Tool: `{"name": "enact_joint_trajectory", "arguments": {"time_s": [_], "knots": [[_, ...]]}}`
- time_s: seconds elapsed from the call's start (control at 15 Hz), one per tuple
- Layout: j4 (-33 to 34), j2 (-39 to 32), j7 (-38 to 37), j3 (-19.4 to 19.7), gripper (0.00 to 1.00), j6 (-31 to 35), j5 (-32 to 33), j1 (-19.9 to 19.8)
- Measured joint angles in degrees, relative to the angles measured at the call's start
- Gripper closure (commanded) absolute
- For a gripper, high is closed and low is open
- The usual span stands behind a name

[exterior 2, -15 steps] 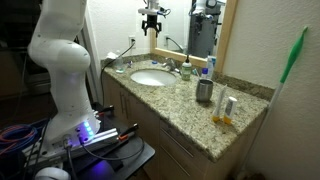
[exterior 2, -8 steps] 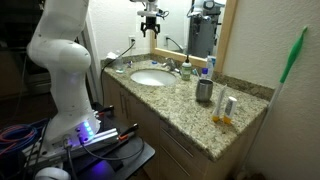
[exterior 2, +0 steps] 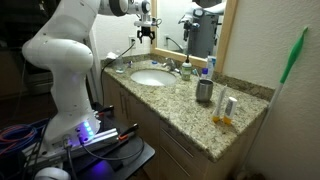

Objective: Pick up the blue object and put it on right

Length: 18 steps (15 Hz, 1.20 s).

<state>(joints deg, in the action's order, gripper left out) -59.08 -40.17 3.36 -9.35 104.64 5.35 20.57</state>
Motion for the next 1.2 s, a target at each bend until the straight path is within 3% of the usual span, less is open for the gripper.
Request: {"name": "enact_joint_trajectory", "arguments": {"time_s": [0.53, 0.87, 1.2], "knots": [[1.24, -1.56, -0.54, -0.07, 0.0, 1.83, -2.46, -0.31], [10.31, -12.55, -5.04, -0.2, 0.0, 11.03, -7.35, -0.25], [17.26, -17.74, -8.15, -0.2, 0.0, 12.54, -7.38, 0.61]]}}
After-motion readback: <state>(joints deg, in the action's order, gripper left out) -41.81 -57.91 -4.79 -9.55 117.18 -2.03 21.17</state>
